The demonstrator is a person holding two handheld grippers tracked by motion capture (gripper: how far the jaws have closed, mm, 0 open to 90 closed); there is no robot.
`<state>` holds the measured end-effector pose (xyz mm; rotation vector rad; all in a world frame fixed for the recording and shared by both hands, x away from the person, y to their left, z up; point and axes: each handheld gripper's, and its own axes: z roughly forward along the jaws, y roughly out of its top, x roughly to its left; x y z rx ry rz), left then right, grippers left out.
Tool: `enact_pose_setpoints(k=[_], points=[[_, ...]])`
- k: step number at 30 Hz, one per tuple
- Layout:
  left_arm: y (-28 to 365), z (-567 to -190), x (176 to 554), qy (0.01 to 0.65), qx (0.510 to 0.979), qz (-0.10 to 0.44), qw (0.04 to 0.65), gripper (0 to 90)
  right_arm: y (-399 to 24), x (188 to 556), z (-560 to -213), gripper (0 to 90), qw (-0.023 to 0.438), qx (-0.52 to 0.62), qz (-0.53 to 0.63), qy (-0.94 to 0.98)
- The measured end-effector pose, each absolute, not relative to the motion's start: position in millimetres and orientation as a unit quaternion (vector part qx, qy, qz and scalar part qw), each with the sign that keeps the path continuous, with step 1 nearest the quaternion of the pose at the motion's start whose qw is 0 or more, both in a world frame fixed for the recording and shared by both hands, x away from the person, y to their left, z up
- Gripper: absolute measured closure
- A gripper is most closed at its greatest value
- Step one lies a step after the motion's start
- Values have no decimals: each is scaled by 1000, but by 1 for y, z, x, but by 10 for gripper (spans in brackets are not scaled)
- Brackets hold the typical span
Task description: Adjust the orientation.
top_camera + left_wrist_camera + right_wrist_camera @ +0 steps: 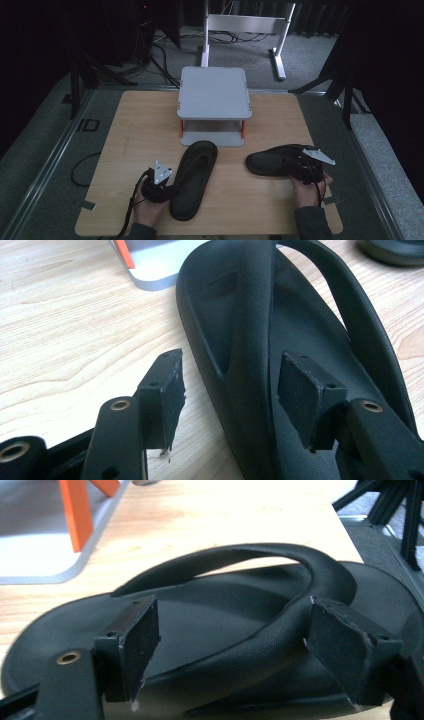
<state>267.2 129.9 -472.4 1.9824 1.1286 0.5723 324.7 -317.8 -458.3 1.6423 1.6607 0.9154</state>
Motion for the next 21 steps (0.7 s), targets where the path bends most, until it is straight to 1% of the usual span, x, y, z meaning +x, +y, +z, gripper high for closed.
enact_pose_setpoints(k=[8, 9, 11, 14, 15, 19, 21], points=[[129, -473, 268, 444, 779, 225, 382, 441, -315, 330, -461, 200, 319, 642, 320, 619], [129, -473, 268, 444, 779, 226, 382, 439, -315, 332, -465, 210, 317, 657, 301, 614], [129, -473, 268, 444, 778, 226, 382, 439, -316, 333, -467, 208, 317, 660, 294, 615], [130, -473, 269, 445, 777, 226, 383, 438, -318, 332, -466, 230, 308, 660, 298, 617], [130, -473, 269, 446, 777, 225, 383, 437, -319, 332, -465, 254, 305, 659, 299, 619], [129, -474, 270, 446, 778, 225, 381, 435, -321, 330, -463, 402, 289, 641, 314, 638], [129, -473, 271, 445, 778, 225, 382, 435, -322, 329, -462, 455, 281, 630, 322, 648]])
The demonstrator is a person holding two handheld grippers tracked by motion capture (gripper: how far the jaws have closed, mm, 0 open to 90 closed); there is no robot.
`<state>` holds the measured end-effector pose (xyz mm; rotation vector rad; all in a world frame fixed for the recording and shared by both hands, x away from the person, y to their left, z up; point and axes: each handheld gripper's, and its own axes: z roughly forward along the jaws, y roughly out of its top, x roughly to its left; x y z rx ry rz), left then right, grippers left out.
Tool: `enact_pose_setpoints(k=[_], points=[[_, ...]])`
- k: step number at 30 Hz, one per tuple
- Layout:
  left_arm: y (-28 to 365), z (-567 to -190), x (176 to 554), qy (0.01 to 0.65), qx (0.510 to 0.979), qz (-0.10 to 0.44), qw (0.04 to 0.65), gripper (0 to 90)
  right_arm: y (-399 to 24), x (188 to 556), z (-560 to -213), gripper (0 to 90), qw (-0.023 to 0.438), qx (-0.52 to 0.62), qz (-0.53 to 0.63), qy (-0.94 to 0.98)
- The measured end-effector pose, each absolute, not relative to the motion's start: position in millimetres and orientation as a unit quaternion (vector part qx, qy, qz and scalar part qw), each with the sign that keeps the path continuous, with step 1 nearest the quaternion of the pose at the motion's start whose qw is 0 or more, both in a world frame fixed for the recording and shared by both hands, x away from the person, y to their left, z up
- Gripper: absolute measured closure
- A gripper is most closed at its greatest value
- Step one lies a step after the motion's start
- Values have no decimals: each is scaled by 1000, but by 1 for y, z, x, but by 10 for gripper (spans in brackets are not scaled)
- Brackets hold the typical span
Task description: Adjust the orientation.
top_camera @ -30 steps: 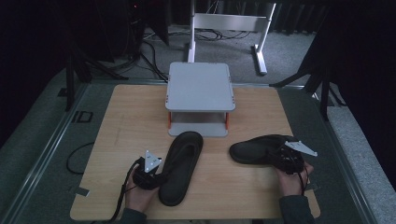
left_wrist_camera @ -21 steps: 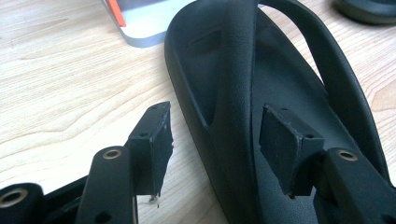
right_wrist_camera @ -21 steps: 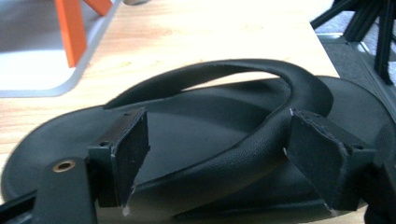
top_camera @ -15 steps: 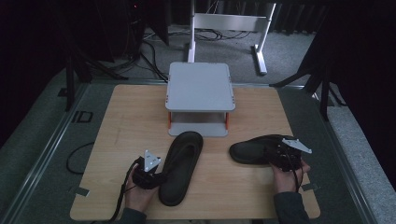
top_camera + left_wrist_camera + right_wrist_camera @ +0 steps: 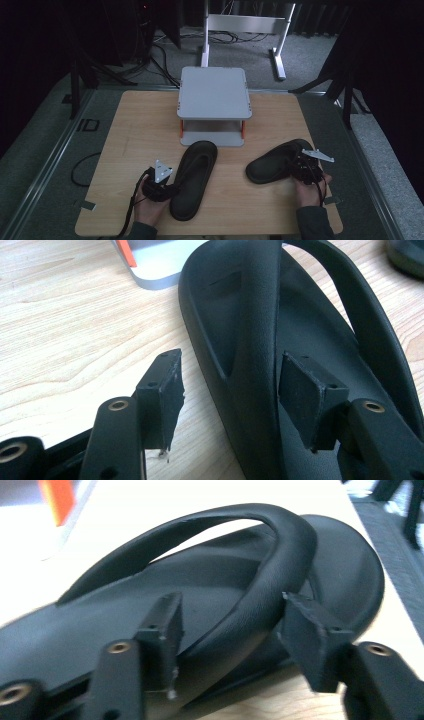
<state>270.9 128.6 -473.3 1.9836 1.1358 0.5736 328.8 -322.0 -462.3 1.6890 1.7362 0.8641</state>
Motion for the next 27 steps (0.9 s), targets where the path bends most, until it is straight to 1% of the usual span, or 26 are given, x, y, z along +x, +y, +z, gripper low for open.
enact_pose_setpoints(k=[1, 2, 3, 4, 5, 6, 7, 12, 15, 20, 23, 25, 27], points=[[128, -473, 271, 444, 778, 225, 383, 435, -323, 327, -462, 509, 275, 624, 328, 654], [128, -473, 272, 444, 778, 225, 383, 435, -323, 327, -462, 509, 275, 624, 328, 654], [127, -472, 272, 442, 779, 225, 383, 435, -323, 327, -462, 563, 267, 615, 336, 662], [126, -472, 273, 442, 780, 224, 383, 435, -323, 327, -462, 563, 267, 615, 336, 662], [125, -472, 273, 440, 780, 225, 383, 435, -323, 326, -462, 585, 265, 611, 337, 665], [124, -471, 274, 440, 781, 224, 382, 436, -322, 325, -461, 633, 260, 600, 341, 675], [124, -471, 275, 439, 782, 224, 383, 436, -322, 325, -461, 633, 260, 600, 341, 675], [119, -471, 281, 435, 785, 219, 383, 447, -318, 322, -460, 737, 245, 589, 351, 686], [115, -471, 284, 433, 787, 215, 382, 455, -315, 320, -460, 745, 244, 583, 351, 691], [106, -474, 291, 438, 792, 210, 371, 521, -312, 311, -461, 753, 239, 578, 355, 694], [104, -476, 295, 444, 791, 208, 367, 595, -310, 304, -461, 758, 232, 576, 361, 696], [102, -477, 297, 448, 790, 203, 368, 674, -307, 300, -461, 764, 227, 572, 366, 698], [101, -477, 297, 450, 789, 206, 364, 706, -301, 296, -462, 768, 223, 565, 370, 703]])
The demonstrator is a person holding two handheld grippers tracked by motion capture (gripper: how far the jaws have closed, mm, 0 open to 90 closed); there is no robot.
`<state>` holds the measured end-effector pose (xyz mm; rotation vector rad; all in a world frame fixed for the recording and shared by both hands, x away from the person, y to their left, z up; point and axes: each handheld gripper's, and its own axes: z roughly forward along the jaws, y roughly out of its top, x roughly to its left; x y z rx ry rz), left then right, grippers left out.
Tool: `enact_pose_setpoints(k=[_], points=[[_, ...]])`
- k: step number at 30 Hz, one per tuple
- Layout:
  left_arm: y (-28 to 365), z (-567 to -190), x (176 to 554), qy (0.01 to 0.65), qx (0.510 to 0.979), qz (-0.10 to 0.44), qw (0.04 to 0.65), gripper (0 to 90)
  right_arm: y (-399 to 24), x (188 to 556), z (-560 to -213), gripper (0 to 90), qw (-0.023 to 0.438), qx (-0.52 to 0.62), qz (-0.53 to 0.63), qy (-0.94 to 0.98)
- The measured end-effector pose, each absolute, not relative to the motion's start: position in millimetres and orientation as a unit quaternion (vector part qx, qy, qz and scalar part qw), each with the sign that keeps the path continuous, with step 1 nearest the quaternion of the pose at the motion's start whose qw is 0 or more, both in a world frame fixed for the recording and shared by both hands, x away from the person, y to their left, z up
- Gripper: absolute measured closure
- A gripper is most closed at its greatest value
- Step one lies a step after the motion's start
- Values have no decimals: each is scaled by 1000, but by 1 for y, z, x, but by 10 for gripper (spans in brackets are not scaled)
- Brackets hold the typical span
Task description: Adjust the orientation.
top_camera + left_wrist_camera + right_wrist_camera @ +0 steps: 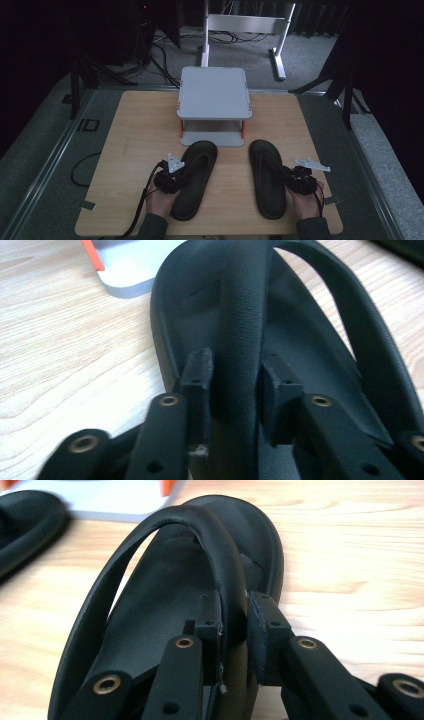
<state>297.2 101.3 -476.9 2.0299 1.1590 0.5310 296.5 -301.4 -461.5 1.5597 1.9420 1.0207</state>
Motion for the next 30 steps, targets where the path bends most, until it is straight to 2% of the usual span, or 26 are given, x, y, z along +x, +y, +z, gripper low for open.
enact_pose_setpoints(k=[11, 19, 30], points=[[96, -474, 291, 462, 779, 217, 365, 763, -253, 290, -457, 795, 202, 514, 397, 732], [91, -472, 288, 495, 742, 233, 387, 769, -220, 299, -454, 796, 224, 497, 399, 737], [78, -475, 291, 532, 709, 272, 374, 772, -197, 314, -456, 796, 250, 504, 388, 730]])
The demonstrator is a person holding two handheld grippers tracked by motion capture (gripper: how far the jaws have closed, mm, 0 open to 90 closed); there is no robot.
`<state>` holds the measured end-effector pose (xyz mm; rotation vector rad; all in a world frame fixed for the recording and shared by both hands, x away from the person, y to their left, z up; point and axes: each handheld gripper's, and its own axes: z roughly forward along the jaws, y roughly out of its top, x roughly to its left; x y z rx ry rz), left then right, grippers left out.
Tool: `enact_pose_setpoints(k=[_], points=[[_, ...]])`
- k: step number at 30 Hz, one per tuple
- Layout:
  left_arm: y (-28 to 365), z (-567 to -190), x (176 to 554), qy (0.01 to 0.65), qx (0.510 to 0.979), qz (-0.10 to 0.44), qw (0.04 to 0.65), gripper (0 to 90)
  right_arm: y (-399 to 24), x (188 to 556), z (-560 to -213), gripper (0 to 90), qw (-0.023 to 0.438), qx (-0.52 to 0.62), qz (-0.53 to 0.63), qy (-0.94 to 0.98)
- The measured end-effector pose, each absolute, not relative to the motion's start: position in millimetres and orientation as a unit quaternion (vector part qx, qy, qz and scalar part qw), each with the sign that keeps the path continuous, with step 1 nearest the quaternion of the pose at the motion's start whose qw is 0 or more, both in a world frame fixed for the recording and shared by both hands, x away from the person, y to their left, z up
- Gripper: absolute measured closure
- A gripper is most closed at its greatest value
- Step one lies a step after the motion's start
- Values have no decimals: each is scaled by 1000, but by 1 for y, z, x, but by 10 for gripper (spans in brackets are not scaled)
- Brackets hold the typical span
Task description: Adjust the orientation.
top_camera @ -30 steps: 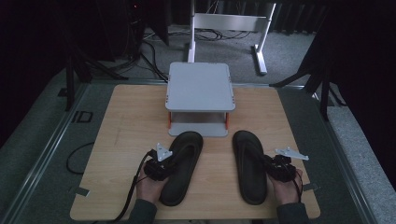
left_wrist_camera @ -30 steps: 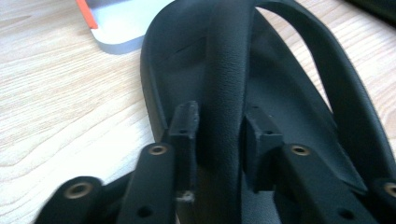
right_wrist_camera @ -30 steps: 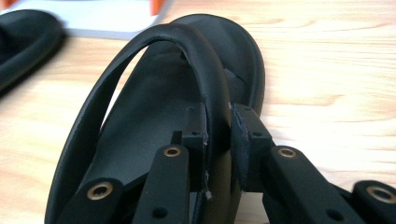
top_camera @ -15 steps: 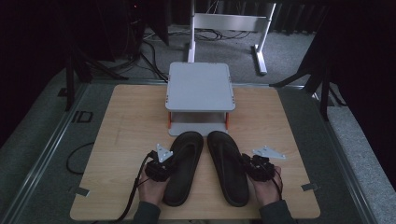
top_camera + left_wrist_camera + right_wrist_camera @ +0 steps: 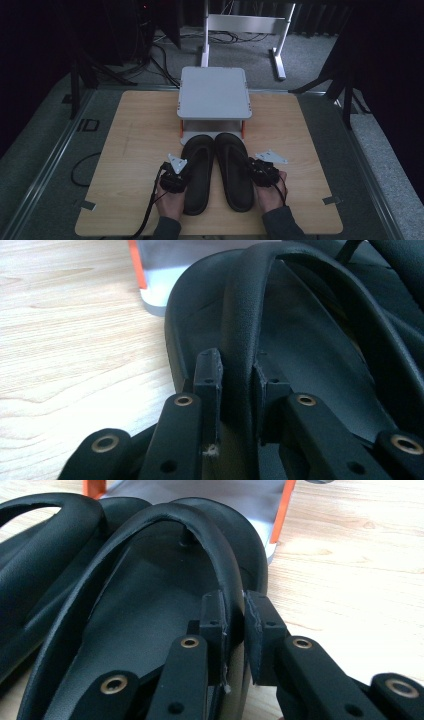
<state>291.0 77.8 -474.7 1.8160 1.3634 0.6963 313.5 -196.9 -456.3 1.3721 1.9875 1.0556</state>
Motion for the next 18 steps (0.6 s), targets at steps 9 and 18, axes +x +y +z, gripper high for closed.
enact_pose_setpoints(k=[9, 18], points=[[72, -480, 294, 535, 710, 270, 370, 771, -188, 317, -461, 793, 268, 510, 369, 729], [74, -481, 296, 532, 715, 248, 380, 727, -184, 316, -461, 768, 262, 502, 367, 738]])
